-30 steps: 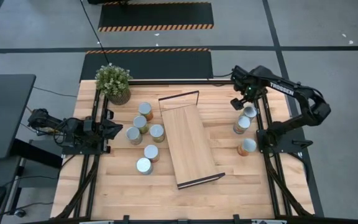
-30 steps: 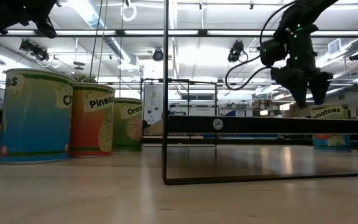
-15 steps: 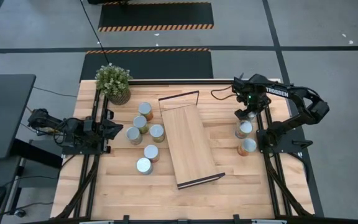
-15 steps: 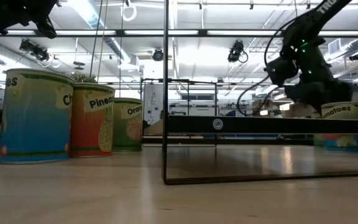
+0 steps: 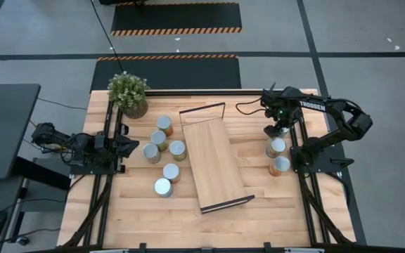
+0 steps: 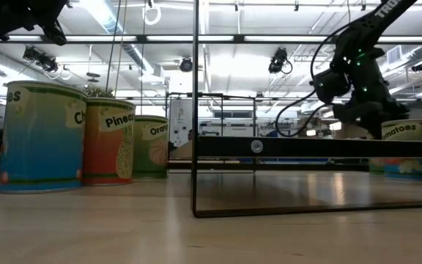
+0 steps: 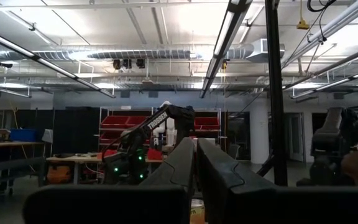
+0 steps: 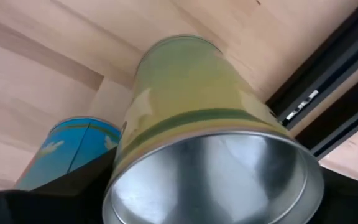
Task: Pick and place cans onto a shelf
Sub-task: Put the right canned oranges on the shelf
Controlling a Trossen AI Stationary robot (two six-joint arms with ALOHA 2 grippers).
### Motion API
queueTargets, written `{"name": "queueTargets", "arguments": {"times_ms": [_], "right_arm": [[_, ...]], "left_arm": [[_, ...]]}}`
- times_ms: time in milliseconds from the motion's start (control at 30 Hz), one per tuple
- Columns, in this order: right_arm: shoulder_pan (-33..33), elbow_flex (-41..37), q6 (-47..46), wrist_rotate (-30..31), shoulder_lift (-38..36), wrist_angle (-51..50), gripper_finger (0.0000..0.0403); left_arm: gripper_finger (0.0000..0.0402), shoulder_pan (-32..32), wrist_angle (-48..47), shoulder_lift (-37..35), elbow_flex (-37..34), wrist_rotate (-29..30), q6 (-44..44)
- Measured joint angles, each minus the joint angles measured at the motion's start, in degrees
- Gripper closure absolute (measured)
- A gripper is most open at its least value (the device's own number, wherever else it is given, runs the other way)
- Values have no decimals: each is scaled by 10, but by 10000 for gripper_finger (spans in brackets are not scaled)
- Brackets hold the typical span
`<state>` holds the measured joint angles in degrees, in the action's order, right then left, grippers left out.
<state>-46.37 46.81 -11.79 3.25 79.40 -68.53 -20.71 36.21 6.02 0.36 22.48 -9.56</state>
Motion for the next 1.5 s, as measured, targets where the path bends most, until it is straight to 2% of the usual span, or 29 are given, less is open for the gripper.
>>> {"name": "queueTargets", "arguments": {"times_ms": [200, 433, 633, 1100, 1500], "right_arm": [[15, 1, 5, 0, 0, 11, 86], [61, 5, 3, 1, 0, 15, 85], [115, 48, -10, 0, 1, 15, 85], [244, 162, -36, 45, 2, -15, 85], [349, 184, -102, 46, 2, -13, 85]], "left_arm": [[374, 0, 0, 0, 0, 0, 0], [374, 0, 0, 0, 0, 8, -1], [374, 0, 0, 0, 0, 9, -1], [374, 0, 0, 0, 0, 9, -2], [374, 0, 0, 0, 0, 9, -2]]}}
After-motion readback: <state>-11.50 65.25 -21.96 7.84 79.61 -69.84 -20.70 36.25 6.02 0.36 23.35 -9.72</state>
